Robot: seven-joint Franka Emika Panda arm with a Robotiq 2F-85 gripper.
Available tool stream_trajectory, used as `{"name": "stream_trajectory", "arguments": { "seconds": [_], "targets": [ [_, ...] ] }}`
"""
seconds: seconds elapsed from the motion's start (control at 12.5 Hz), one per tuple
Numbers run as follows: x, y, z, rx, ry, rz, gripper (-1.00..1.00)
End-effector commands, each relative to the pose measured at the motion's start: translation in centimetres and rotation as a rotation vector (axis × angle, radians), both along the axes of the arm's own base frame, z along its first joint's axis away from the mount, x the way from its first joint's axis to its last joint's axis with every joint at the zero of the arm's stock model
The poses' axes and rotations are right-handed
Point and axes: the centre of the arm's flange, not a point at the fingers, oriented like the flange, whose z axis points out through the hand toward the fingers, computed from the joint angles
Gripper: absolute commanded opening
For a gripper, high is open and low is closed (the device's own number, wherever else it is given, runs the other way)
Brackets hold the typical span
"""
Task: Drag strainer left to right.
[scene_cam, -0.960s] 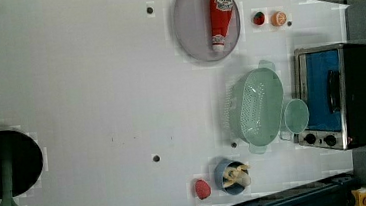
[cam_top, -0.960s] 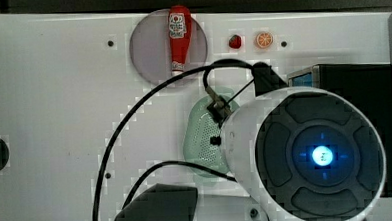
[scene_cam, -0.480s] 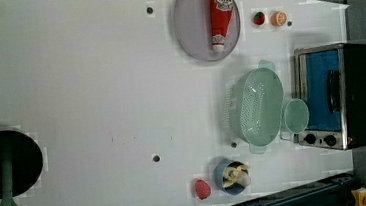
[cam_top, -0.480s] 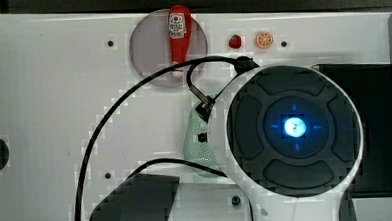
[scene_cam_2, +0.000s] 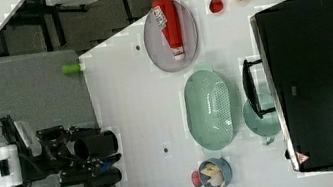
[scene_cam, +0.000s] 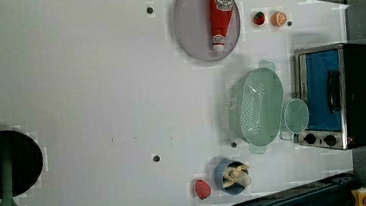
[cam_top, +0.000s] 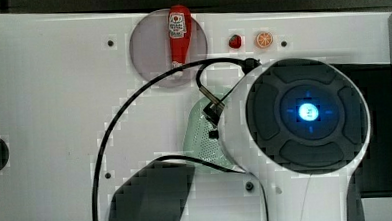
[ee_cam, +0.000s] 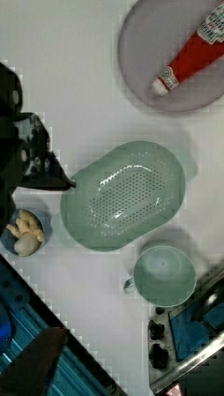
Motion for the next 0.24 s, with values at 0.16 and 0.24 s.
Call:
{"name": "stream_trajectory", "arguments": {
  "seconds": [0.16, 0.24],
  "targets": [
    [0.61, 0.42, -0.26, 0.006, 0.000, 0.025, 1.00],
    [0.65, 0.41, -0.33, 0.006, 0.001, 0.025, 1.00]
  ]
}}
